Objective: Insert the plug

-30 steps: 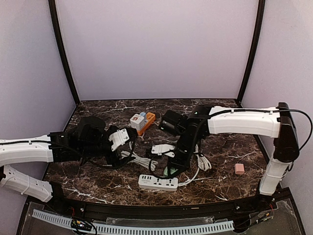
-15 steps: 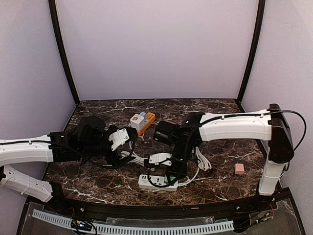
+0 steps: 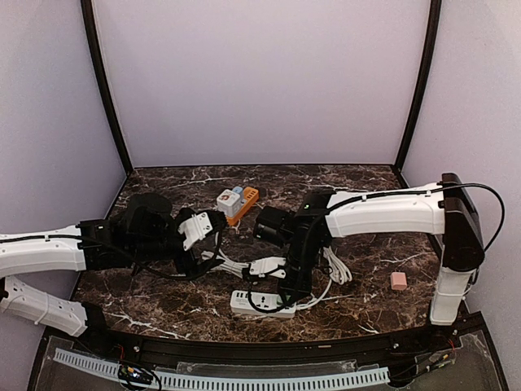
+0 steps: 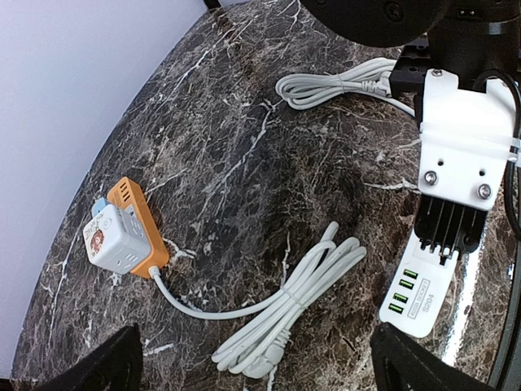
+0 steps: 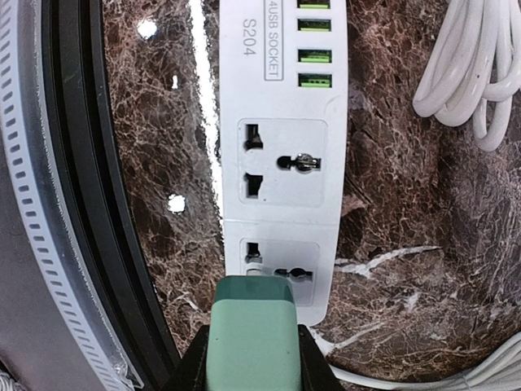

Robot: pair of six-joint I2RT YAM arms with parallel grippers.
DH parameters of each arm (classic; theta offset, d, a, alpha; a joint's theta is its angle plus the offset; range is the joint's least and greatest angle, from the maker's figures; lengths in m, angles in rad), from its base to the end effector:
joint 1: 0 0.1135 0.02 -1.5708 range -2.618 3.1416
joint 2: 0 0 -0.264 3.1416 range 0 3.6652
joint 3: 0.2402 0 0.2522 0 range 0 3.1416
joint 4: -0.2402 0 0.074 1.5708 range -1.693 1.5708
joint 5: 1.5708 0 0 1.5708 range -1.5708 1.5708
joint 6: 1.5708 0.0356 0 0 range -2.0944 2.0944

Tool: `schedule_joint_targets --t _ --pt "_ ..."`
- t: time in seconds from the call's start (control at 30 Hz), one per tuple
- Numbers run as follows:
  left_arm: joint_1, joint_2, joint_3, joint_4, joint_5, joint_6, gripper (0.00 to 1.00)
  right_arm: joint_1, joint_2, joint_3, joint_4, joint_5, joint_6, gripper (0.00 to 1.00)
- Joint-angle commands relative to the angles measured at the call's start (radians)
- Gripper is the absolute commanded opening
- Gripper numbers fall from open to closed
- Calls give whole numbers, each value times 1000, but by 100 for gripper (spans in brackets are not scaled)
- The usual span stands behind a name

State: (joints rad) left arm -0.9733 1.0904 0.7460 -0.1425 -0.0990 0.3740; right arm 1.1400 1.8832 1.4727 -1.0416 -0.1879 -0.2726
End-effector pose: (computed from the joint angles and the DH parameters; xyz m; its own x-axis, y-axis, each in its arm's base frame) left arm 0.1410 -0.2010 0.2702 0.0376 0.5910 -0.8058 0.8163 0.4470 0.3659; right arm 0.1454 0.3322 0.2138 -0.1565 -0.9740 -0.1640 -0.9802 0.1328 0.1467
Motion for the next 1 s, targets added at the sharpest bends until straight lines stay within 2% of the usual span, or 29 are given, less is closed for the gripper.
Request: schedule_joint_targets --t 0.0,0.47,0.97 --pt "4 -20 -25 13 -5 -16 98 10 14 -4 -8 22 12 0" --pt "5 -27 -49 35 2 -36 97 35 39 3 3 12 14 0" --pt "5 -46 -67 31 1 -44 96 49 66 23 -3 66 16 0"
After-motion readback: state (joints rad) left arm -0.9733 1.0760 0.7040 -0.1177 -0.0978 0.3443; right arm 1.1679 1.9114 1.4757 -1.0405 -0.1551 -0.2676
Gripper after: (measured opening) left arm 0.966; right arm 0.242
